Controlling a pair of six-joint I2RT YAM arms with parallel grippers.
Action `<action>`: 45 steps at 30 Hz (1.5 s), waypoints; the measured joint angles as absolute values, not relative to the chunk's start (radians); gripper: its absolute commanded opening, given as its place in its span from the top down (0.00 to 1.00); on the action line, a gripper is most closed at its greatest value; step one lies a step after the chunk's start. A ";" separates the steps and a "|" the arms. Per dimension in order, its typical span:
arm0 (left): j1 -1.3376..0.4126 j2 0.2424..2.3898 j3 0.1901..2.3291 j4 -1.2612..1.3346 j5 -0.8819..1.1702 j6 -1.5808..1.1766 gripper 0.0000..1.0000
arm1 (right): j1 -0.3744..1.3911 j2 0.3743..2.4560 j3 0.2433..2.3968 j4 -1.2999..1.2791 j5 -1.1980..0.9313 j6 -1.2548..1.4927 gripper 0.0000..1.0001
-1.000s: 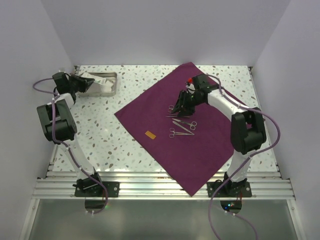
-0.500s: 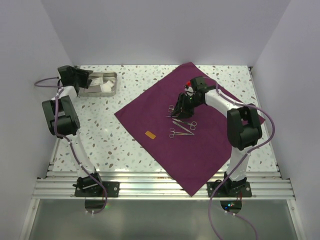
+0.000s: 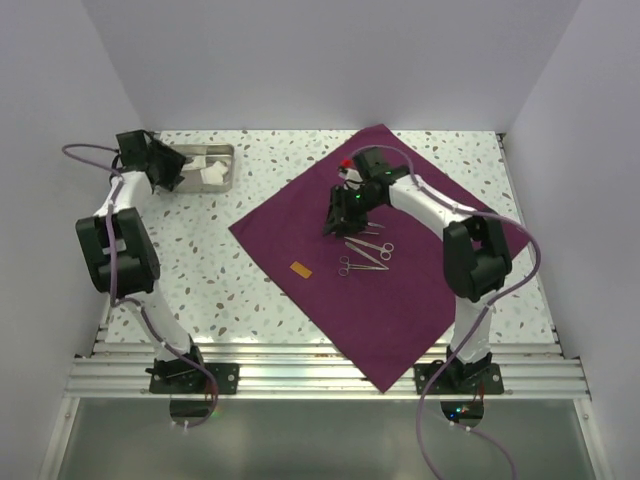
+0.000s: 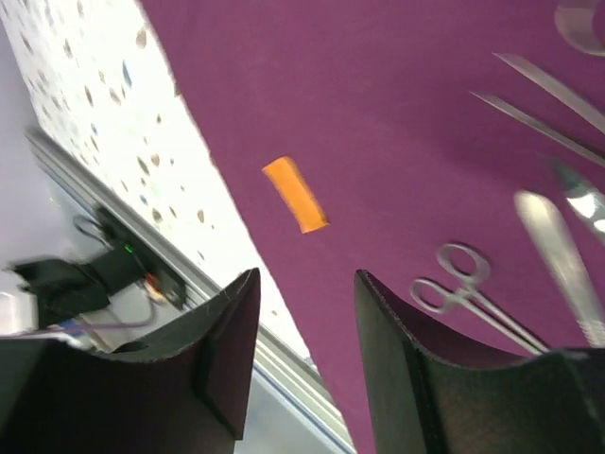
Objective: Prepare the surgical pack
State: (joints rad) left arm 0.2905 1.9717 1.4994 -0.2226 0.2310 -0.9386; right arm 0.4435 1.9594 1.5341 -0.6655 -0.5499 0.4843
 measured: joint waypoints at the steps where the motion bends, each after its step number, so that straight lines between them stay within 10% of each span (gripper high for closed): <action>1: 0.276 1.923 1.473 -0.241 0.226 -0.892 0.40 | 0.480 1.971 1.565 -0.676 -0.535 0.461 0.49; 19: 0.054 1.011 0.721 -0.492 0.234 -0.606 0.43 | 0.744 2.069 1.556 -0.740 -0.278 0.428 0.55; 45: -0.028 1.017 0.701 -0.528 0.290 -0.580 0.43 | 0.671 1.947 1.139 -0.188 -0.410 1.038 0.68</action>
State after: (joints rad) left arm -0.0284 1.0172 0.7013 -0.5282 0.2897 -0.5804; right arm 0.6708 1.9472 1.1385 -0.1883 -0.4099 1.0378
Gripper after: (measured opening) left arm 0.567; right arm 0.330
